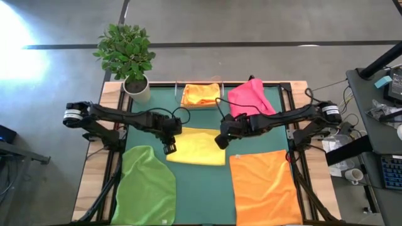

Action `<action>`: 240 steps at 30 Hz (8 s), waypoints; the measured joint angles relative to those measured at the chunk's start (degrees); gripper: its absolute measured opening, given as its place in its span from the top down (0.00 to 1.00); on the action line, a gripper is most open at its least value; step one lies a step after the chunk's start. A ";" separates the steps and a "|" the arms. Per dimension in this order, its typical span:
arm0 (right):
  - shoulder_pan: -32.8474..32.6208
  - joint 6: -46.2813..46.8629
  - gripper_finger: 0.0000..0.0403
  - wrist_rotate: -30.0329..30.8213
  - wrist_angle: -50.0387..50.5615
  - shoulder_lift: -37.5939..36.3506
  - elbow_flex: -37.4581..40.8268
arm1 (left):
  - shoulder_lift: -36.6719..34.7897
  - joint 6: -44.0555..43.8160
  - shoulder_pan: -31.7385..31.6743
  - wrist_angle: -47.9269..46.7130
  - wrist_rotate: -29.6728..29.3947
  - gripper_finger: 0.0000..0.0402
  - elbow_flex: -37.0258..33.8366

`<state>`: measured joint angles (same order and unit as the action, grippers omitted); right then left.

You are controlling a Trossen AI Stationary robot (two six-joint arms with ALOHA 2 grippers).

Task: Fold microfiber towels
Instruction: Fold the yellow microfiber towel

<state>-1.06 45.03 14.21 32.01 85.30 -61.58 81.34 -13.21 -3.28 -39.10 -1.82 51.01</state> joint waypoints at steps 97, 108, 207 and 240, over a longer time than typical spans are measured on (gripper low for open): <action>-5.31 -8.11 0.98 -2.13 2.97 -7.89 0.13 | 28.55 -13.51 18.57 35.17 1.05 0.98 8.59; -5.31 -8.64 0.98 -2.13 3.30 -7.87 0.15 | 21.72 -10.18 22.51 12.05 1.43 0.98 9.11; -10.20 -44.03 0.98 -10.74 -10.73 20.00 -8.26 | 17.25 -23.71 31.65 3.15 -14.00 0.99 11.09; -6.52 -20.80 0.98 -5.34 -8.01 15.40 -8.26 | 16.97 -28.46 24.17 -14.06 -13.67 1.00 21.16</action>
<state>-7.58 24.23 8.86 24.00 100.70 -69.84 98.31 -41.67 20.88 -53.16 -15.49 72.17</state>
